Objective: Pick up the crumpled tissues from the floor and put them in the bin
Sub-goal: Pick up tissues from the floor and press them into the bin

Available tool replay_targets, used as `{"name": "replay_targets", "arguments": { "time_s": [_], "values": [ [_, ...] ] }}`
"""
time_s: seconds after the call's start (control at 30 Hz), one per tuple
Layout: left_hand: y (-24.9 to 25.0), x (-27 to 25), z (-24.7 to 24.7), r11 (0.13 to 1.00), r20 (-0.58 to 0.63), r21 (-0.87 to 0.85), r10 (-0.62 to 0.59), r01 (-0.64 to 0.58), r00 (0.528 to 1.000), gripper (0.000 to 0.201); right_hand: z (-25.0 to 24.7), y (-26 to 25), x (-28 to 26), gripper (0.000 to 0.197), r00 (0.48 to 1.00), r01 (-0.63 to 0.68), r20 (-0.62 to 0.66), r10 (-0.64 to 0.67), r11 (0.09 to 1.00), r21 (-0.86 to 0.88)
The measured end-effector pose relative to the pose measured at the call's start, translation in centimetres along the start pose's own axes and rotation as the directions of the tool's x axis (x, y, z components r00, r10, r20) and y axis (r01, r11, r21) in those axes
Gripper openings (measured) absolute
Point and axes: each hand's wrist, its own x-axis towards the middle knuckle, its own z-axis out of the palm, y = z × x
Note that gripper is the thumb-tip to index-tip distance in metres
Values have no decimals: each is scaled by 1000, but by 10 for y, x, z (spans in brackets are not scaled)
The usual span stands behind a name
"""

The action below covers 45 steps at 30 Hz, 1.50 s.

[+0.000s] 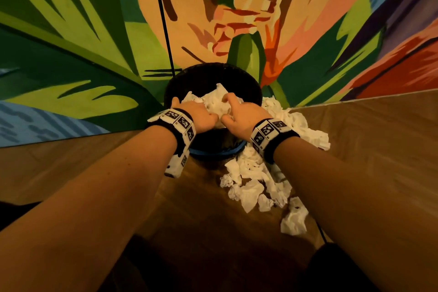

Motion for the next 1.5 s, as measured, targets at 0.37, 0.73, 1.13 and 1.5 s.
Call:
{"name": "replay_targets", "arguments": {
  "time_s": [0.37, 0.73, 1.13, 1.5],
  "values": [
    [3, 1, 3, 1000, 13, -6, 21, -21, 1000, 45, 0, -4, 7, 56, 990, -16, 127, 56, 954, -300],
    [0, -17, -1, 999, -278, -41, 10, -22, 961, 46, -4, 2, -9, 38, 992, 47, -117, -42, 998, 44],
    [21, -36, -53, 813, -641, -471, -49, -342, 766, 23, -35, 62, -26, 38, 836, -35, -477, 272, 894, 447],
    [138, -55, 44, 729, -288, -374, 496, -573, 819, 21, 74, 134, -131, 22, 805, -586, 76, 588, 769, 257]
  ]
}}
